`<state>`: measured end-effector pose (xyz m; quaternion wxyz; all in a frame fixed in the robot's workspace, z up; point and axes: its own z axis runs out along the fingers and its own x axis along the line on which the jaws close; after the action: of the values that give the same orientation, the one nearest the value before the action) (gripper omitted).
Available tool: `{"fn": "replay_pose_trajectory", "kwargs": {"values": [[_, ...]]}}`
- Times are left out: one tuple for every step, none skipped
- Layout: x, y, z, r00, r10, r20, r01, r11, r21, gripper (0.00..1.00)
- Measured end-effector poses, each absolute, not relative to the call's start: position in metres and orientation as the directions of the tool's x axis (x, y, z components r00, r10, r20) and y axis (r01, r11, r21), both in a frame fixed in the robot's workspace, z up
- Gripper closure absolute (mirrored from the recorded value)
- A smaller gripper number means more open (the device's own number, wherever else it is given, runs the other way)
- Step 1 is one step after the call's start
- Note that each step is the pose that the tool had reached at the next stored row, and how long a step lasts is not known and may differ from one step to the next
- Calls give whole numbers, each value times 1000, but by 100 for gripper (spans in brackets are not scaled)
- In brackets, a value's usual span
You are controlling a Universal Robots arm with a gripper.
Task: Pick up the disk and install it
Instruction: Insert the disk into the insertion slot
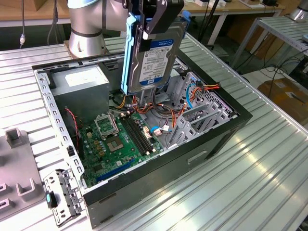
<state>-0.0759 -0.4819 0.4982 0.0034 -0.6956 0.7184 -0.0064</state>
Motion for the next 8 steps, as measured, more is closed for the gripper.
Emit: {"fn": "replay_pose_trajectory", "kwargs": {"values": [[-76, -483, 498, -32, -999, 4, -999, 32, -14, 63], [-76, -483, 498, -32, -999, 4, -999, 32, -14, 63], [-76, -483, 498, -32, -999, 4, -999, 32, -14, 63], [-76, -483, 498, -32, -999, 4, -999, 32, -14, 63], [-76, -483, 498, -32, -999, 4, -999, 32, -14, 63], [-76, -483, 498, -32, -999, 4, -999, 32, -14, 63], [-76, -483, 498, -32, -999, 4, -999, 32, -14, 63], [-76, -483, 498, -32, -999, 4, -999, 32, -14, 63]]}}
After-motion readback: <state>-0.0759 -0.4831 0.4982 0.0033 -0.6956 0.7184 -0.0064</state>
